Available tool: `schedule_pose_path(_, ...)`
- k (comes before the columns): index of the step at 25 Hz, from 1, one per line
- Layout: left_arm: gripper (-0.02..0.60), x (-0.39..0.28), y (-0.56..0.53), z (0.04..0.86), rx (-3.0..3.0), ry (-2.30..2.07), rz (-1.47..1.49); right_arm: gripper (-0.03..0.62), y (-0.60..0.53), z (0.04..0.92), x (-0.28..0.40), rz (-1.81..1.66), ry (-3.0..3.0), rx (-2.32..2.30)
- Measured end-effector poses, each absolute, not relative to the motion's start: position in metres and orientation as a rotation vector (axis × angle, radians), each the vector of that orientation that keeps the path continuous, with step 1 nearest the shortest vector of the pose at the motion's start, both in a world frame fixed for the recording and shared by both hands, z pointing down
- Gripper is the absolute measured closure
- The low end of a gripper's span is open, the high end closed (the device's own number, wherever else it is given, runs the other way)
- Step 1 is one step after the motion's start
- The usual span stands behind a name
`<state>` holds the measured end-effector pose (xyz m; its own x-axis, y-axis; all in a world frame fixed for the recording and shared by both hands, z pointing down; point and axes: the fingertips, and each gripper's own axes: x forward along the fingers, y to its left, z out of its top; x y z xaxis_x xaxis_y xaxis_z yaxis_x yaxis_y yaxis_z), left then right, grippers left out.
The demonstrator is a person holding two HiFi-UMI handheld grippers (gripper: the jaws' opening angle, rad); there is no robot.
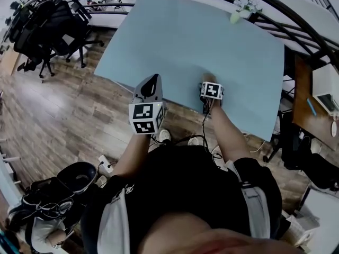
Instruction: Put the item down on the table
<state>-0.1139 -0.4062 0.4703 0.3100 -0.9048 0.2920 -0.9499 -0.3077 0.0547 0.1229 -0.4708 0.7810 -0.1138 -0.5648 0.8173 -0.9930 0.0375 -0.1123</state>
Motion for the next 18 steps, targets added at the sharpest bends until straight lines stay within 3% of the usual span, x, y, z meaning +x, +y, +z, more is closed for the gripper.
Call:
schedule_pose_path(8,0.574,-0.112,-0.404,0.468,2.367,-1.699,0.293,0.168,-0.478,0.771,0.118,0.924,-1.795,1.608)
schedule_pose_path(14,0.574,-0.104,-0.406,0.461,2.405,-1.664,0.269,0.170,-0.497,0.699,0.127,0.750,-1.913,1.817)
schedule_pose_path(18,0.574,-0.094,-0.412,0.455,2.448,-1.631,0.246,0.282,-0.503,0.636,0.119,0.562,-2.091,1.897)
